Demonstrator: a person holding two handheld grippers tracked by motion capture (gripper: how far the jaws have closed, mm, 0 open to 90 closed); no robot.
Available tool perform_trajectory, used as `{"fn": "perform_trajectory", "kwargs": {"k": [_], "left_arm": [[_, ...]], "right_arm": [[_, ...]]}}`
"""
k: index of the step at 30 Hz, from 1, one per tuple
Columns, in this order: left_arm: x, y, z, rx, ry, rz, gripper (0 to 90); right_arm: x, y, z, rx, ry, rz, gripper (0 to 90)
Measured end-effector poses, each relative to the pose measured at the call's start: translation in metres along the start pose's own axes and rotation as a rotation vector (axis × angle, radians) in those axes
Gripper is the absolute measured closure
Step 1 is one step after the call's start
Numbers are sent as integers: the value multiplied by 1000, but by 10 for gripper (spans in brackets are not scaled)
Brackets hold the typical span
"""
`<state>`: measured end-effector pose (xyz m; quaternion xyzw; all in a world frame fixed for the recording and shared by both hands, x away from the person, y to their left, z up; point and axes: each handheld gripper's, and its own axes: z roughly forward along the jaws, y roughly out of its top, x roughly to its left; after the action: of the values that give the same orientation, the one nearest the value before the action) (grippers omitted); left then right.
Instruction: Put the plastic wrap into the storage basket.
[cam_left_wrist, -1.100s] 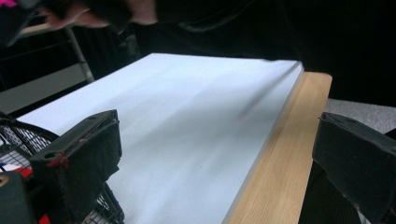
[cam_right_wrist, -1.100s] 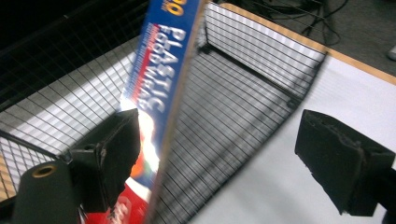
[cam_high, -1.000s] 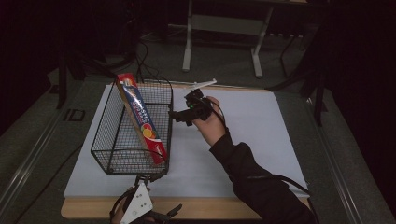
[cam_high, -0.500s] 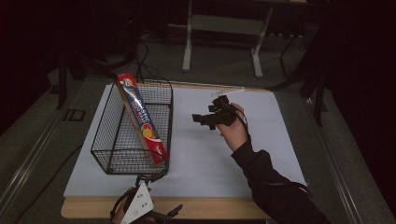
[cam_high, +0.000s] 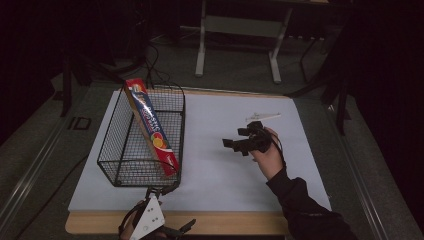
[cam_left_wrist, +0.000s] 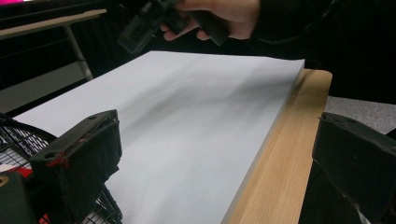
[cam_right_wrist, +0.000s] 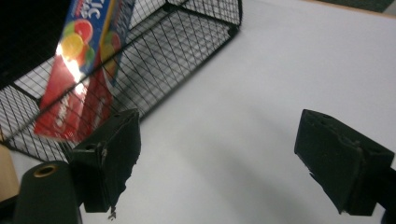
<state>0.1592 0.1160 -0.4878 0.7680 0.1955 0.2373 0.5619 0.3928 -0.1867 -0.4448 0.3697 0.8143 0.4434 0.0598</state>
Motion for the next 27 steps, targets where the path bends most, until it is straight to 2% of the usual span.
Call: {"fn": "perform_trajectory", "kwargs": {"k": [13,18,24,27], "left_arm": [[0,0,1,9,0,5,18],[0,0,1,10,-1,5,18],[-1,0,1,10,0,6,18],[-1,0,1,8,-1,5,18]], "right_arm": [[-6,-44,-18,21,10,-25,145],[-7,-55,-24,30,-5,-33,144],[-12,-72,-38,9,-18,-22,144],[-13,-79,-40,9,-34,-38,144]]}}
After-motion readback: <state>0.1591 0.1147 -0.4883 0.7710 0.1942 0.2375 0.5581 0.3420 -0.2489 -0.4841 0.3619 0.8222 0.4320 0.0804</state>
